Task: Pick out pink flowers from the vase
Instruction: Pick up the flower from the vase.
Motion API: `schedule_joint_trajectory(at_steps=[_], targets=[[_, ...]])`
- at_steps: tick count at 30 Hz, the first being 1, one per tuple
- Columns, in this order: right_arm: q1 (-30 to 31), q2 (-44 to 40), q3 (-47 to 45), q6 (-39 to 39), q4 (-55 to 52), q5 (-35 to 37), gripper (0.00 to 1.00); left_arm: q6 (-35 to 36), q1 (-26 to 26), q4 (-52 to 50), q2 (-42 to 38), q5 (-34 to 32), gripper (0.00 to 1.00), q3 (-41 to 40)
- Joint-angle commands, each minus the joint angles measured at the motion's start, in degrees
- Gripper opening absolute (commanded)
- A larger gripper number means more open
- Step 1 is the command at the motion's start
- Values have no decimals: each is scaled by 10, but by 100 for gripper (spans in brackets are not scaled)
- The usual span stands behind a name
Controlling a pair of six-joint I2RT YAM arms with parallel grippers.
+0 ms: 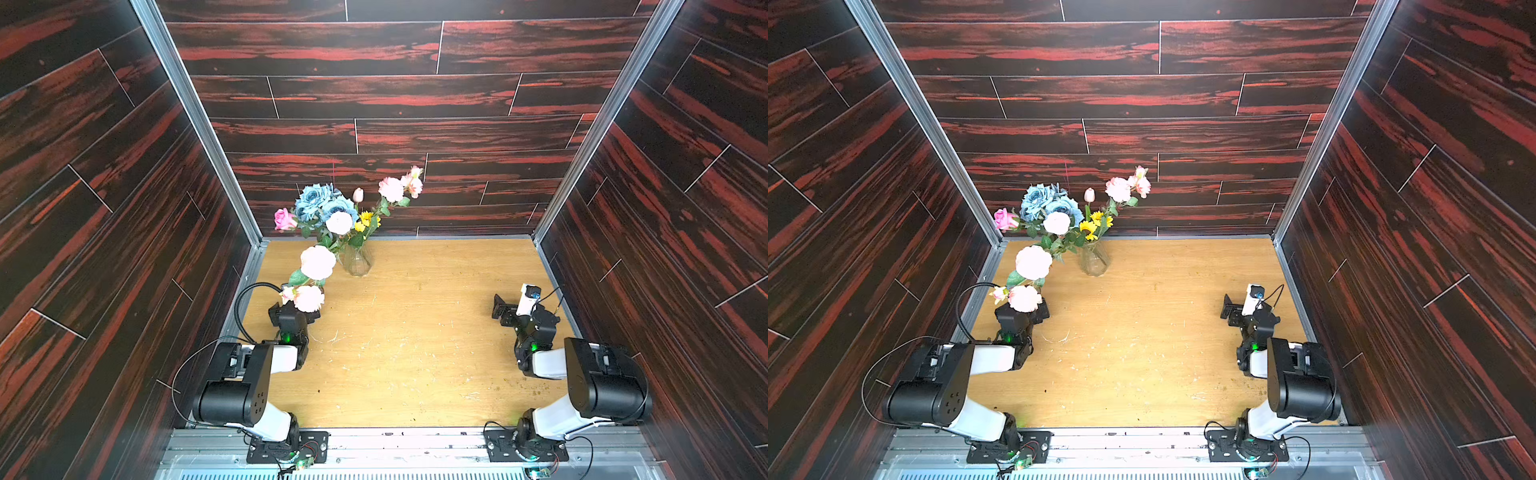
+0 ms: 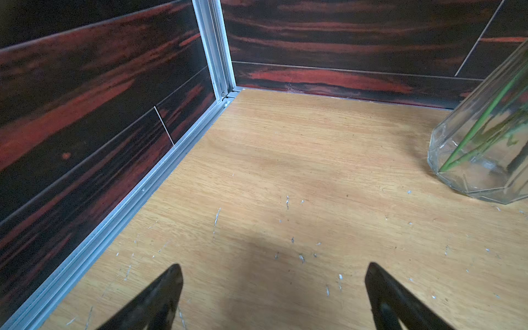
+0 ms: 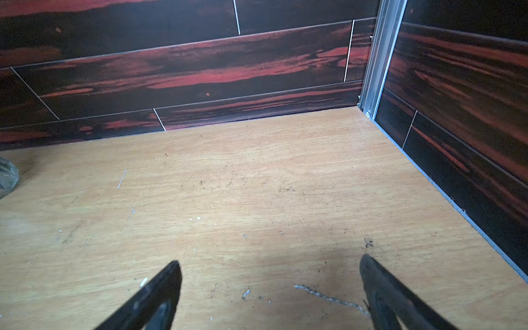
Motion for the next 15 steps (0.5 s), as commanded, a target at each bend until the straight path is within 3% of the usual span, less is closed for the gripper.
schedule_joint_trajectory(at_steps=[1,15], targets=[[2,3,5,-2,4,4,99,8,-1,11,3,-9,100,-3],[2,2,5,-3,4,5,99,7,2,11,1,-5,100,-5]])
